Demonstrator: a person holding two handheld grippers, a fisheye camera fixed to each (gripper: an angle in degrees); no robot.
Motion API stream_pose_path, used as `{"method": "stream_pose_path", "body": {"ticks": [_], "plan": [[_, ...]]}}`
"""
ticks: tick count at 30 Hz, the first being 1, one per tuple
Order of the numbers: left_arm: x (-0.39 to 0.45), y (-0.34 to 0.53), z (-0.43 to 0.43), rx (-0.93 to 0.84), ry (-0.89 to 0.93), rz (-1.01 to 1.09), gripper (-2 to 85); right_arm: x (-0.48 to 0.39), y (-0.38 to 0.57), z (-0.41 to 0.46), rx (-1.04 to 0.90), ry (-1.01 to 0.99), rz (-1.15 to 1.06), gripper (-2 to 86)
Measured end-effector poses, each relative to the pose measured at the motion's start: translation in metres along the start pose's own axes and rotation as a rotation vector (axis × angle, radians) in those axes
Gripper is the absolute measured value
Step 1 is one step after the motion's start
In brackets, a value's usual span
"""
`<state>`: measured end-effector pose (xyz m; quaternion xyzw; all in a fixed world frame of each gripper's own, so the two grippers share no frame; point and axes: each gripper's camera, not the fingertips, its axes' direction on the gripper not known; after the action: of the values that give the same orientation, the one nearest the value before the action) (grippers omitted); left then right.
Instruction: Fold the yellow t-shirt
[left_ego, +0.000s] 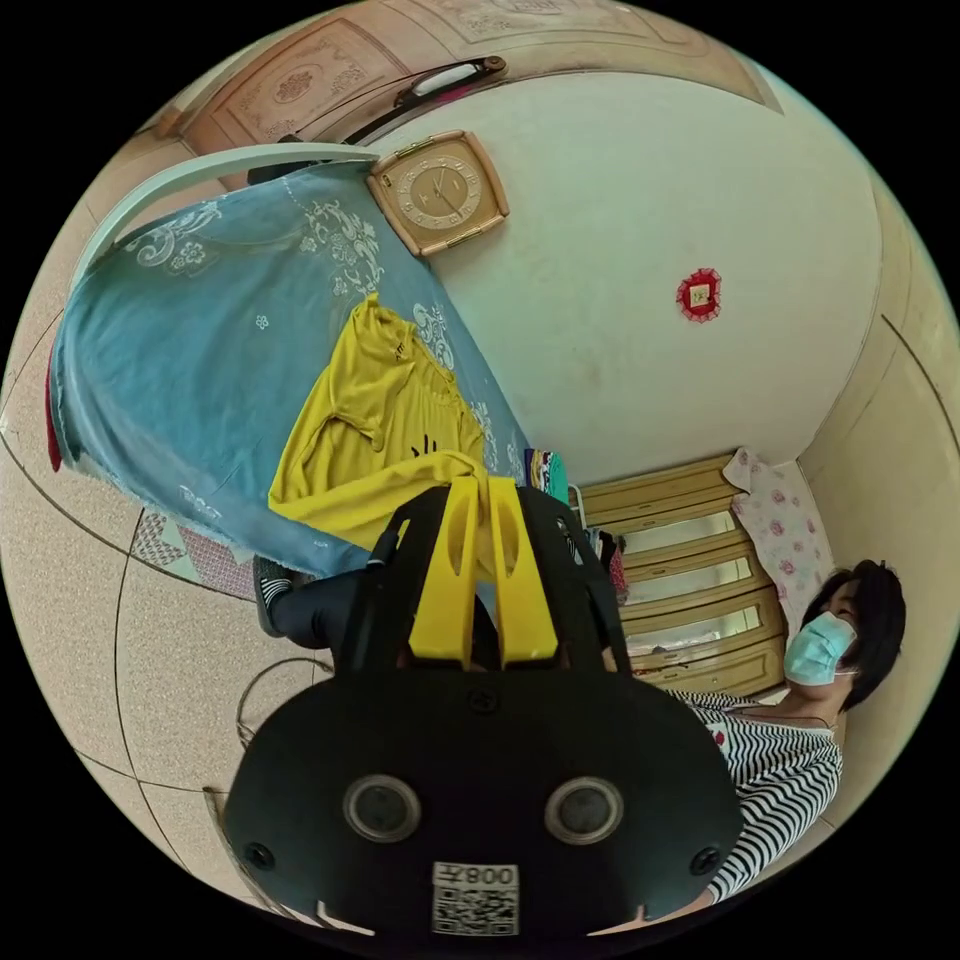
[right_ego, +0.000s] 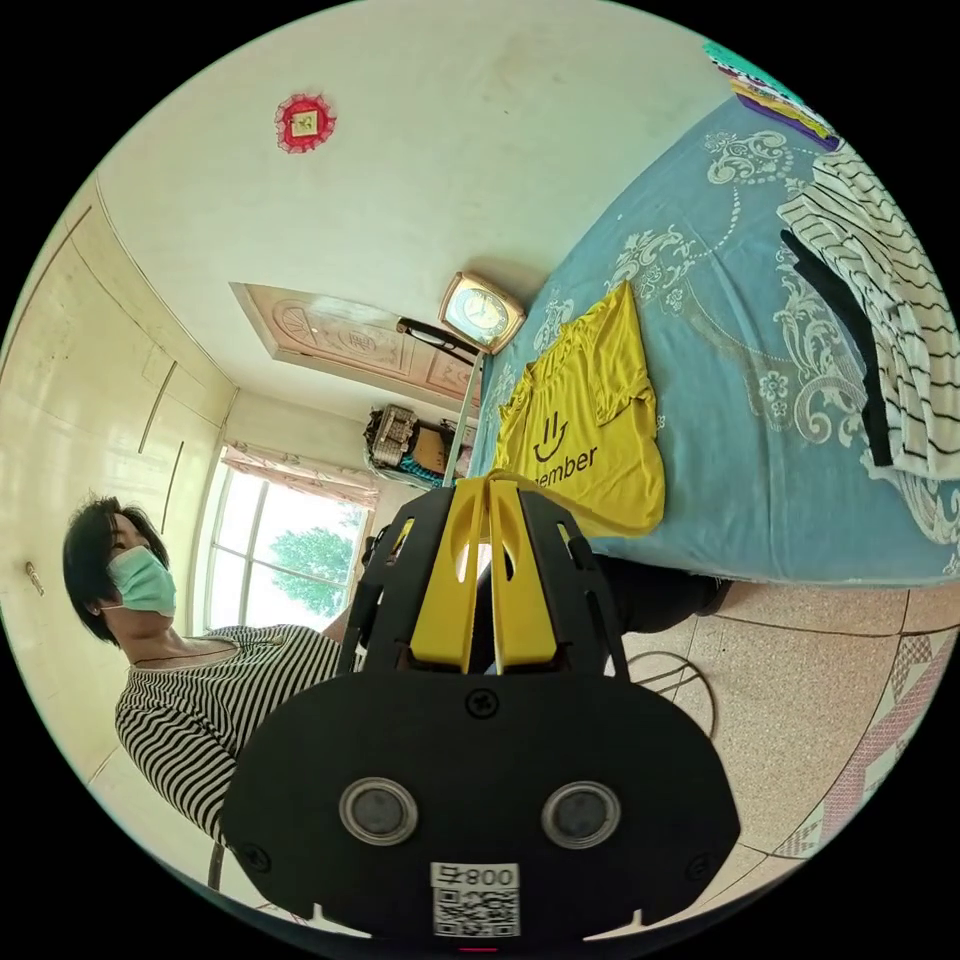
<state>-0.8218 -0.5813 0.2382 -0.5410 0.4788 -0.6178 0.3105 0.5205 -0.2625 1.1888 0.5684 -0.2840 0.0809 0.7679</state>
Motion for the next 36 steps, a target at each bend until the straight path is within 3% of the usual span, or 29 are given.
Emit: {"method": "stream_pose_path", "body": {"ticks": [20, 36], "plan": [[-0.024, -0.346, 0.167, -0.011, -0.055, 0.026, 1.8, 0.000, -0.338, 0.088, -0.034, 0.055, 0.000, 0.4], [-0.072, -0.532, 0.272, 0.000, -0.110, -0.005, 1.9, 0.004, -0.528, 0.151, -0.059, 0.104, 0.027, 0.3]]}}
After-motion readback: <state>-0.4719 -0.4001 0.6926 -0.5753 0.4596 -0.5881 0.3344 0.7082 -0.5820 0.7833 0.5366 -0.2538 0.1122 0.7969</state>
